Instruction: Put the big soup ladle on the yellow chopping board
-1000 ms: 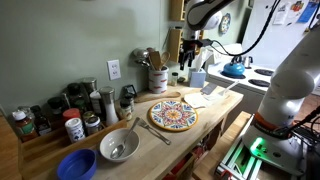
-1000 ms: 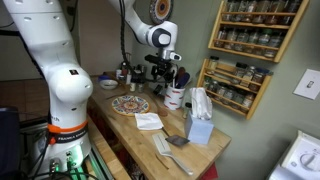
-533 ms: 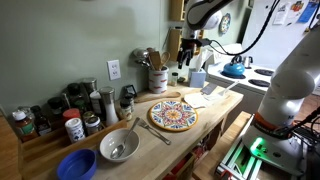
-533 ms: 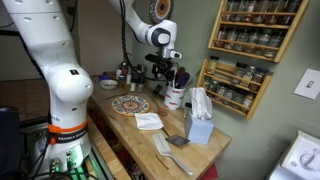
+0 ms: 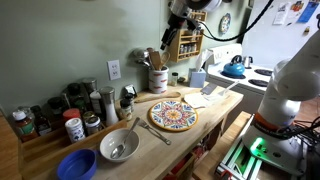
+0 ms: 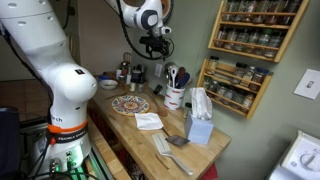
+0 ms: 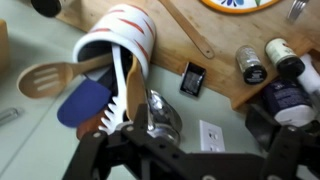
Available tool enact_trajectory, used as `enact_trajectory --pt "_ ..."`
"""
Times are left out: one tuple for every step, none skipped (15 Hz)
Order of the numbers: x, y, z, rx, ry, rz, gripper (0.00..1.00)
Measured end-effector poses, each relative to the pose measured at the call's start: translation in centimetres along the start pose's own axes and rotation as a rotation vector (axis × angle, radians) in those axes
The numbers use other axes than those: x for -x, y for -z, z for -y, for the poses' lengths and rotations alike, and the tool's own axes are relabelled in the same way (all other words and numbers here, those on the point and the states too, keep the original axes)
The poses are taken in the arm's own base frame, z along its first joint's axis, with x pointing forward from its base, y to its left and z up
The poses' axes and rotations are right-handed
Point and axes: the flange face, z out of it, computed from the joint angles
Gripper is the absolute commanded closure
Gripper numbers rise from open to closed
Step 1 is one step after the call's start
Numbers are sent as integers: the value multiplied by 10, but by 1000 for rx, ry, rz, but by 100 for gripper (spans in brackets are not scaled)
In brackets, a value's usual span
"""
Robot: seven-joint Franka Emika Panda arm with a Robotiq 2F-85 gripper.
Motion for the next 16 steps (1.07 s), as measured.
enact_trajectory --pt "-8 11 12 -6 44 -38 0" --pt "-15 21 25 -13 90 -76 0" --pt "-22 29 36 -21 134 -110 0" --pt "-28 36 46 -29 176 -148 0" --pt "-31 39 51 -32 187 -160 0" --pt "-31 39 51 -32 185 -159 0" --pt "-30 38 49 -31 181 -158 0" --pt "-30 38 47 -30 177 -156 0" --pt "-30 37 46 -29 175 -155 0" --pt "-30 37 46 -29 175 -154 0" --pt "-30 37 46 -29 175 -154 0" --pt "-30 37 46 -29 175 -154 0" --pt "-30 37 46 -29 175 -154 0" --pt "-30 37 46 -29 175 -154 0" --pt "-30 37 46 -29 175 -154 0" --pt "-30 37 46 -29 175 -154 0"
